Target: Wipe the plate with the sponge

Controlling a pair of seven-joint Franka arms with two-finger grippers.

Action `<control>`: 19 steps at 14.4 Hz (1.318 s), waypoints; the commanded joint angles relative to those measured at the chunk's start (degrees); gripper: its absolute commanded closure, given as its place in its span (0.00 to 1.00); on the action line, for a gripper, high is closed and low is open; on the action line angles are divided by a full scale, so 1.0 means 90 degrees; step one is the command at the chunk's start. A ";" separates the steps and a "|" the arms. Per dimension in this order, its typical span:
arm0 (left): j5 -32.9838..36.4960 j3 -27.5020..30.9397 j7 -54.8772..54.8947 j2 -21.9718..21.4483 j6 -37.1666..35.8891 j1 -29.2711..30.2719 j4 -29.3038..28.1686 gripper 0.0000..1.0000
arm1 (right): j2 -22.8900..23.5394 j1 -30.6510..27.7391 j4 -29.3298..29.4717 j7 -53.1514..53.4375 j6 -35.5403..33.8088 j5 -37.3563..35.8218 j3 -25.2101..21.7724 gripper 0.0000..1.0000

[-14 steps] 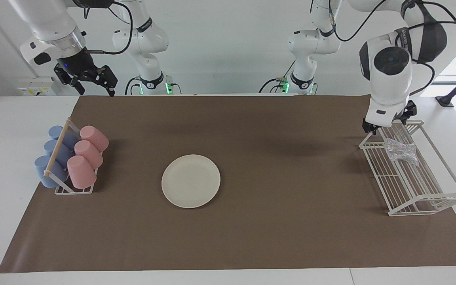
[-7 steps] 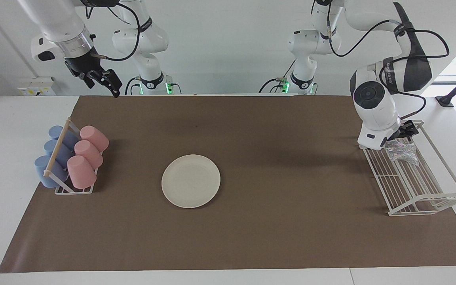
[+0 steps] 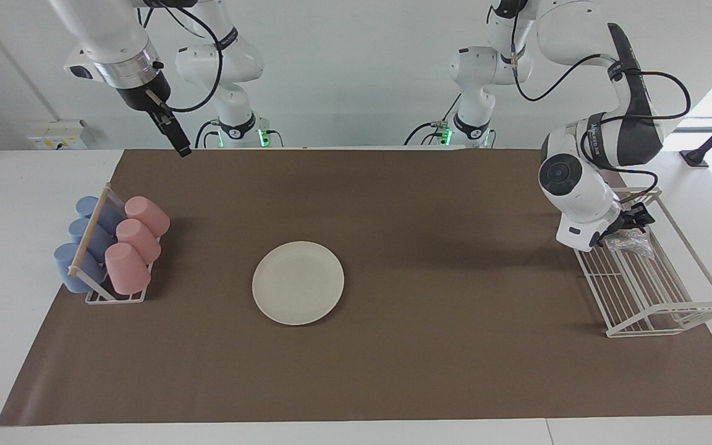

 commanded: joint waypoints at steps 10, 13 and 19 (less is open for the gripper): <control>-0.0371 0.0029 -0.0045 0.0149 -0.0372 0.0002 0.0838 1.00 | -0.0248 -0.0049 -0.0385 0.1224 0.0304 0.0515 0.0045 0.00; -0.1766 0.0029 -0.0035 0.0179 -0.1386 -0.0027 0.1932 1.00 | -0.0121 0.0117 -0.0083 0.2211 0.0382 0.0660 0.0093 0.00; -0.4938 0.0146 -0.0133 0.0043 -0.2804 0.0050 0.3214 1.00 | -0.0140 0.0273 -0.0112 0.2223 0.0265 0.0642 0.0103 0.00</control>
